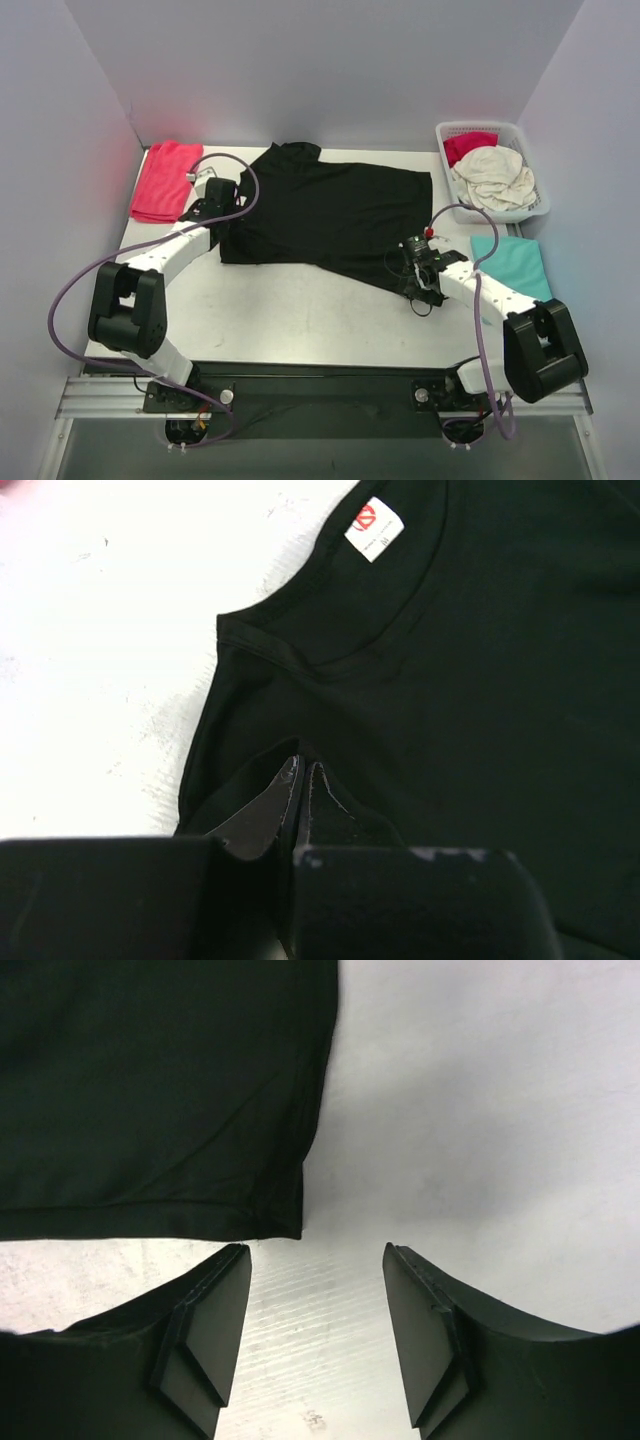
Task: Fold and stack the t-shirts
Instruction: Grap the side of the flattened tshirt closest away from the robot with both arms
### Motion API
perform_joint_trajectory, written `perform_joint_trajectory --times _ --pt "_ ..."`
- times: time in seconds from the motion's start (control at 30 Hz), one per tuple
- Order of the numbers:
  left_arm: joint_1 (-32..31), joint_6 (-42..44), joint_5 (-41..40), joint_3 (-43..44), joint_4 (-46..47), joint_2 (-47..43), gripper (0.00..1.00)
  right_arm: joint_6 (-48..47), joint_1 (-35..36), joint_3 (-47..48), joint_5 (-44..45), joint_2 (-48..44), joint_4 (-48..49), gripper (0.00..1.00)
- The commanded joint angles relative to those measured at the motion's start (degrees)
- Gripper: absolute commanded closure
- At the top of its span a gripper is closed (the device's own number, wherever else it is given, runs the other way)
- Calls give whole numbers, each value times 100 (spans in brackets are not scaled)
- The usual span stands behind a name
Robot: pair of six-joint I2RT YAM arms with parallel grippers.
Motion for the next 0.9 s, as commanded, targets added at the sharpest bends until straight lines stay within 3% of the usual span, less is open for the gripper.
perform_joint_trajectory --times 0.0,0.33,0.87 --pt "-101 -108 -161 -76 -28 -406 100 268 177 -33 126 197 116 49" --pt "-154 -100 -276 -129 -125 -653 100 295 441 310 644 909 231 58" --pt "-154 -73 -249 -76 -125 -547 100 268 503 371 856 584 257 63"
